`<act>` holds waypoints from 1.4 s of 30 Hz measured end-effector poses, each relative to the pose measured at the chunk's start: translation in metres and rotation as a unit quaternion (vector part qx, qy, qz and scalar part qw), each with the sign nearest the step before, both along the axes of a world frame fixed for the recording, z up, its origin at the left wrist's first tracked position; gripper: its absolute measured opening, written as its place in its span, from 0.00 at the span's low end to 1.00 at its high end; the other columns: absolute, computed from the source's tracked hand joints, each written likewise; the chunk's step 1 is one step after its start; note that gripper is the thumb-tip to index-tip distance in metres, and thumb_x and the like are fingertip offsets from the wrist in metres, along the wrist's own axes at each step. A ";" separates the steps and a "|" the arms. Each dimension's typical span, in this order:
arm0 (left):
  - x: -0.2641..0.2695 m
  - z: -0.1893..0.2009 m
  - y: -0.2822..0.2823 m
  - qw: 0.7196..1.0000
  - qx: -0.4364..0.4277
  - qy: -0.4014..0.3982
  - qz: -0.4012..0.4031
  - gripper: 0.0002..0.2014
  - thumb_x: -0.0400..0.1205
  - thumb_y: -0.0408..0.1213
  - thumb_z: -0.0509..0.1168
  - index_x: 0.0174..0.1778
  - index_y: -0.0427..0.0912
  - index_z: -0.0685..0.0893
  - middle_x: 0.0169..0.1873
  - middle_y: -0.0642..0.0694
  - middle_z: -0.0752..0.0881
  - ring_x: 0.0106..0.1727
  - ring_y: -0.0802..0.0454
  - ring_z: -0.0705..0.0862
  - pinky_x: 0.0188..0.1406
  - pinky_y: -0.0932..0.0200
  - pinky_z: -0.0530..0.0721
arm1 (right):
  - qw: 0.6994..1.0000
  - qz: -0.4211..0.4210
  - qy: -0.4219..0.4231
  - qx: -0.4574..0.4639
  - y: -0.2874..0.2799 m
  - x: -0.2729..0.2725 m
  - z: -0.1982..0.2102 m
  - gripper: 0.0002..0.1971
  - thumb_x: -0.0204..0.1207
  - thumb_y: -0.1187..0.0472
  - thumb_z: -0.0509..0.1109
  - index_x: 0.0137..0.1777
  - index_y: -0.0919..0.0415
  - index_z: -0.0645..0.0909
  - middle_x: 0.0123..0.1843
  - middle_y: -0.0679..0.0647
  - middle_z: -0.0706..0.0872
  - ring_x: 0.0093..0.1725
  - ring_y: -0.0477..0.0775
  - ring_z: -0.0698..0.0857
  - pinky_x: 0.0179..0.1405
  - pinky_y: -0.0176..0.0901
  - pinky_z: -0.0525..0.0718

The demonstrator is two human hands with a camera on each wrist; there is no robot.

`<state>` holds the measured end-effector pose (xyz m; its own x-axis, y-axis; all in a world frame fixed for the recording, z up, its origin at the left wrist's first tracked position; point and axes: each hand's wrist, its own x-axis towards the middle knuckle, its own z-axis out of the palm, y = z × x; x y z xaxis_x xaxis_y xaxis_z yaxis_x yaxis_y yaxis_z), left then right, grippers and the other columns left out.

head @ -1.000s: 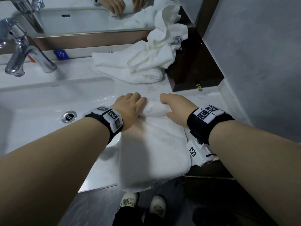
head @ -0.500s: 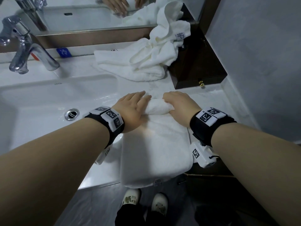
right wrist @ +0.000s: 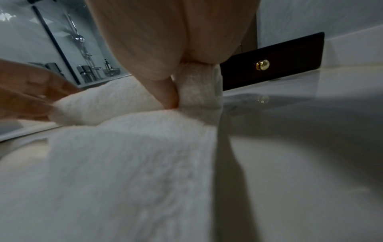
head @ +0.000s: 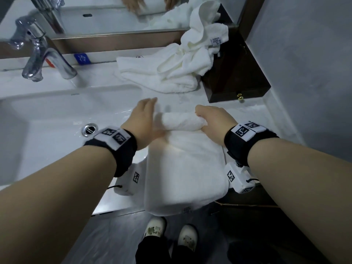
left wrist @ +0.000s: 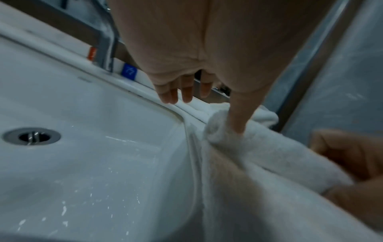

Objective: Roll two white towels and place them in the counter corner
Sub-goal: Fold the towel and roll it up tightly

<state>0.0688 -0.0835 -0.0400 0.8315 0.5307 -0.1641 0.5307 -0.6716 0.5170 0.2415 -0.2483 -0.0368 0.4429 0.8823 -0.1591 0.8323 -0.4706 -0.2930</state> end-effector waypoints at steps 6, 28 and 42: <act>-0.022 0.014 0.001 0.989 -0.018 0.052 0.137 0.13 0.76 0.45 0.74 0.44 0.39 0.82 0.37 0.47 0.82 0.39 0.47 0.79 0.31 0.59 0.72 | 1.000 -0.008 0.002 -0.009 0.001 -0.003 0.004 0.09 0.73 0.71 0.63 0.50 0.59 0.71 0.45 0.58 0.81 0.46 0.63 0.79 0.47 0.54 0.80; -0.022 0.008 -0.044 0.970 -0.025 0.195 0.146 0.16 0.77 0.30 0.64 0.24 0.38 0.69 0.21 0.44 0.69 0.23 0.46 0.67 0.21 0.60 0.63 | 1.000 -0.019 0.012 -0.007 0.000 -0.002 0.003 0.12 0.72 0.69 0.65 0.48 0.53 0.68 0.43 0.55 0.80 0.43 0.61 0.80 0.43 0.58 0.84; -0.021 0.021 -0.044 0.991 0.086 0.014 0.105 0.14 0.81 0.42 0.68 0.57 0.38 0.77 0.57 0.40 0.77 0.54 0.40 0.78 0.49 0.52 0.75 | 1.000 -0.013 0.006 -0.023 0.002 -0.005 0.006 0.11 0.71 0.71 0.62 0.47 0.56 0.68 0.43 0.58 0.81 0.44 0.63 0.80 0.45 0.57 0.83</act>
